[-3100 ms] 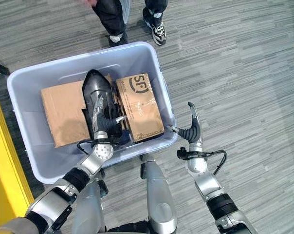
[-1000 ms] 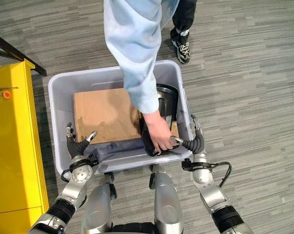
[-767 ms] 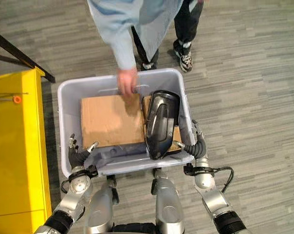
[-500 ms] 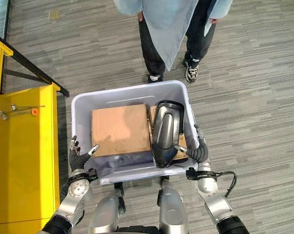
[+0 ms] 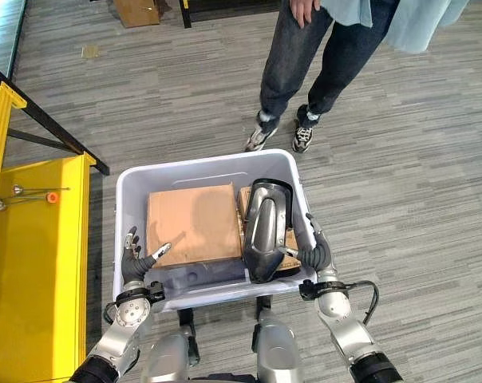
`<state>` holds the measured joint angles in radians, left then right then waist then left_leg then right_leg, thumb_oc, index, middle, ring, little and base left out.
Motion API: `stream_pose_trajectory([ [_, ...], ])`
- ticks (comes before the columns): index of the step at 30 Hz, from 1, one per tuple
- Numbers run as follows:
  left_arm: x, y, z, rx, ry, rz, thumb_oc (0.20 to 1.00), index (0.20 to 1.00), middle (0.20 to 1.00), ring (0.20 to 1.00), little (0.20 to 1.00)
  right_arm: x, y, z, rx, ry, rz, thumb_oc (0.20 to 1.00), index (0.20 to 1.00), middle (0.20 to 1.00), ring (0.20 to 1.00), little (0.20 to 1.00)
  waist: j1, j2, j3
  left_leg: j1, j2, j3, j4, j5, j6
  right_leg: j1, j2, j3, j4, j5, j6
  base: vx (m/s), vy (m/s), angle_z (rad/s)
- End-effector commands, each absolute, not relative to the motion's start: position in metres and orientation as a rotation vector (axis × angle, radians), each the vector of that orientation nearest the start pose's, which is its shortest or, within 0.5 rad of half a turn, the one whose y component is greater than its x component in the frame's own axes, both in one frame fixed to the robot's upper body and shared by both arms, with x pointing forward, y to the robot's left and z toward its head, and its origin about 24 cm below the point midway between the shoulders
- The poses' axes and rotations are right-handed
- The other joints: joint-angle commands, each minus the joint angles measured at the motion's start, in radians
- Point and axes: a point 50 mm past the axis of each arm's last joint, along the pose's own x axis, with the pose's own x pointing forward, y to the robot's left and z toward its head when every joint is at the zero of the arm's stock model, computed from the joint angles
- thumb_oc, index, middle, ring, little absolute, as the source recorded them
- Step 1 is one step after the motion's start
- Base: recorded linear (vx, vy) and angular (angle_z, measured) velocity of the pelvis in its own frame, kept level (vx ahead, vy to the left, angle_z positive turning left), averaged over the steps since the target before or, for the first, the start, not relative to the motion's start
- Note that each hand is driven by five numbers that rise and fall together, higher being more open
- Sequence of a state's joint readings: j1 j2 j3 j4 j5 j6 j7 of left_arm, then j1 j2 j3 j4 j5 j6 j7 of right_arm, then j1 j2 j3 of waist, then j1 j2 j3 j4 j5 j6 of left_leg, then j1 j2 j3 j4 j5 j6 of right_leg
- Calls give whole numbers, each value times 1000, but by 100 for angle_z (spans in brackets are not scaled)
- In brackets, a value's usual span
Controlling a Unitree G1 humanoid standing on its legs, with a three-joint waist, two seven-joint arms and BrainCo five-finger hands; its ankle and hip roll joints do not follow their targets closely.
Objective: Move parts from the plastic box to the shelf.
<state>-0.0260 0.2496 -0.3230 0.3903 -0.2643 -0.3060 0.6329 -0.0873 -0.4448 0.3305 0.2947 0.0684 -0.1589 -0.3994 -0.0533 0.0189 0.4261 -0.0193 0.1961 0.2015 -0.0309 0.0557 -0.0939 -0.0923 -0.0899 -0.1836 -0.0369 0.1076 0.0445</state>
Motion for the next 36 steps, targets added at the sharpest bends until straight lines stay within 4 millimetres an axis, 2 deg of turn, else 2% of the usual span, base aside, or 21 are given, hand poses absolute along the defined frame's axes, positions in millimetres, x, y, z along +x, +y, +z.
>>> stream_pose_trajectory([
  [1,243,170,-6,50,46,389,1000,1000,1000,1000,1000,269,-179,30,-368,-70,-72,1000,1000,1000,1000,1000,36,-5,-1,-88,27,-30,37,88,-19,37,-72,-63,118,-107,13,-50,37,2],
  [6,250,164,-2,47,29,378,1000,1000,1000,1000,1000,294,-163,46,-354,-115,-66,1000,1000,1000,1000,1000,63,17,26,-120,8,-47,45,83,-15,-5,-85,-80,144,-110,9,-52,55,18],
  [12,257,160,3,33,13,371,1000,1000,1000,1000,1000,316,-161,60,-340,-135,-183,1000,1000,1000,1000,1000,83,38,52,-160,-9,-60,63,77,-10,-55,-98,-87,180,-112,5,-27,39,10],
  [17,258,160,3,31,10,369,1000,1000,1000,1000,1000,319,-162,62,-339,-134,-206,1000,1000,1000,1000,1000,85,41,56,-165,-12,-62,65,76,-9,-61,-100,-87,185,-113,4,-6,20,3],
  [19,265,154,9,10,-15,347,1000,1000,1000,1000,1000,341,-178,73,-322,-101,-349,1000,1000,1000,1000,1000,99,65,92,-209,-31,-68,98,61,-1,-125,-113,-90,238,-119,0,-44,122,-1],
  [21,267,152,10,3,-21,348,1000,1000,1000,1000,1000,348,-187,72,-267,-48,-425,1000,1000,1000,1000,1000,109,73,94,-249,-40,-68,120,53,4,-174,-117,-91,276,-128,-5,-23,73,15],
  [26,268,152,12,-9,-22,360,1000,1000,1000,1000,1000,350,-204,78,-240,-63,-603,1000,1000,1000,1000,1000,118,86,94,-299,-50,-67,148,44,11,-231,-119,-89,318,-138,-8,-4,31,11],
  [31,268,147,13,-29,-31,348,1000,1000,1000,1000,1000,356,-207,83,-222,-54,-605,1000,1000,1000,1000,1000,117,105,94,-321,-57,-59,146,46,15,-272,-123,-79,338,-142,-8,0,54,-2],
  [36,270,144,14,-57,-26,323,1000,1000,1000,1000,1000,368,-195,90,-255,-35,-485,1000,1000,1000,1000,1000,128,128,94,-357,-65,-51,161,48,17,-321,-135,-76,376,-151,-10,7,51,-10],
])
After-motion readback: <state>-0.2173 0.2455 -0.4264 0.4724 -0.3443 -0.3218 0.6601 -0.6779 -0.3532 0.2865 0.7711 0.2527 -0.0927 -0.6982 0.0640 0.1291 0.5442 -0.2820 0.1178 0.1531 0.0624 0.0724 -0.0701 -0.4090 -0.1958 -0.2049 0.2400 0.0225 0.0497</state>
